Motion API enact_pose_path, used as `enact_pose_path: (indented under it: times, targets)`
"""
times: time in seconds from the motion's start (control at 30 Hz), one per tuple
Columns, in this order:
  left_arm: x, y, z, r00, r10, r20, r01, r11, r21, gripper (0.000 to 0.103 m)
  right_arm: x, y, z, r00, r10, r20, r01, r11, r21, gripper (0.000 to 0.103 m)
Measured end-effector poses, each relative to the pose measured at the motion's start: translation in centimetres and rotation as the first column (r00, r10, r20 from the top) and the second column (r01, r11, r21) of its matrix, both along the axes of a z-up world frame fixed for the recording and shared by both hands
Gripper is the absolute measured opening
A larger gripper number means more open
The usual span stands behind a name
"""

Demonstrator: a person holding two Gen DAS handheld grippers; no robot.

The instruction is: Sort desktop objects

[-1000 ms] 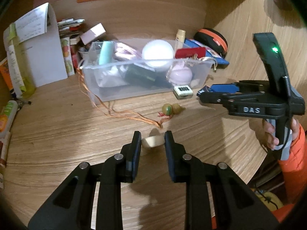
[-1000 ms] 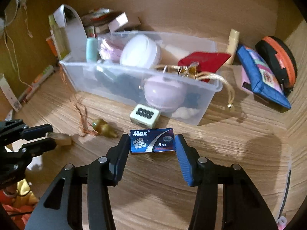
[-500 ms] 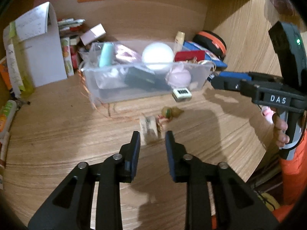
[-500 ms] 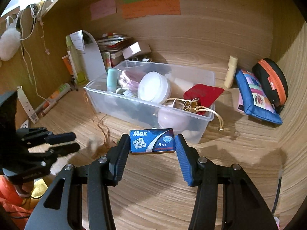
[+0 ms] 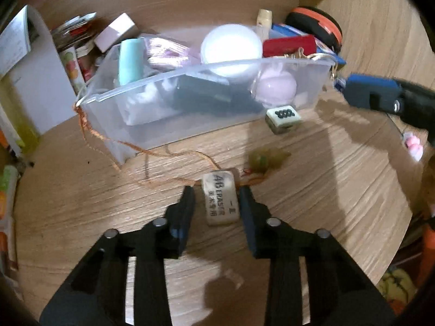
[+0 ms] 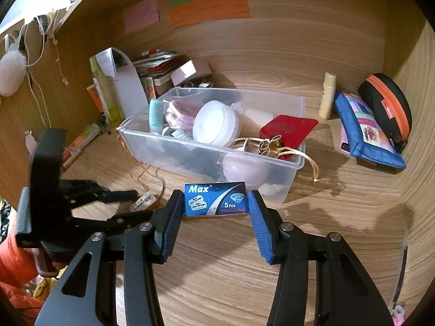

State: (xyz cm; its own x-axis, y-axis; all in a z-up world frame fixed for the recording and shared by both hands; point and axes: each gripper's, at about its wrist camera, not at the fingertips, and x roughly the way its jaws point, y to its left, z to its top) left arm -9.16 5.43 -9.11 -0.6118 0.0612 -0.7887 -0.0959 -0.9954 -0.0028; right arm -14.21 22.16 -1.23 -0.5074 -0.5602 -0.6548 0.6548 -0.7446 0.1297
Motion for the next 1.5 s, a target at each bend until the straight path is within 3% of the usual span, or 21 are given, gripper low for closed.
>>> enact_pose_path:
  times: [0.23,0.57,0.87,1.23,1.5]
  targets:
    - [0.7,-1.2,0.7,0.999,0.031,-0.035,-0.03,0.999,0.037,0.023,-1.5,0.2,0.8,1.0,-0.016,-0.001,0.016,0.999,-0.03,0.045]
    - [1.5,-4.1,5.7,0.979,0.073,-0.188,-0.052,0.992,0.115,0.023,-3.3,-0.4,1.8,1.0,-0.027,-0.017,0.026,0.999,-0.04,0.045]
    - [-0.3,-5.7,6.9,0.974,0.084,-0.211,-0.045,0.982,0.184,0.023,-4.5,-1.0,2.1,0.999,-0.037,-0.019,0.037,0.999,-0.035,0.045]
    - [-0.2,-5.6,4.9,0.989,0.041,-0.145,-0.018,0.987,0.16,0.023,-5.9,-1.7,1.7,0.999,-0.041,0.004,0.041,0.998,-0.036,0.045]
    - [2.5,-5.9,1.4,1.0,0.002,-0.017,0.0,0.992,0.129,0.043,-7.2,-2.0,1.6,0.998,-0.06,-0.001,0.06,0.998,-0.031,0.045]
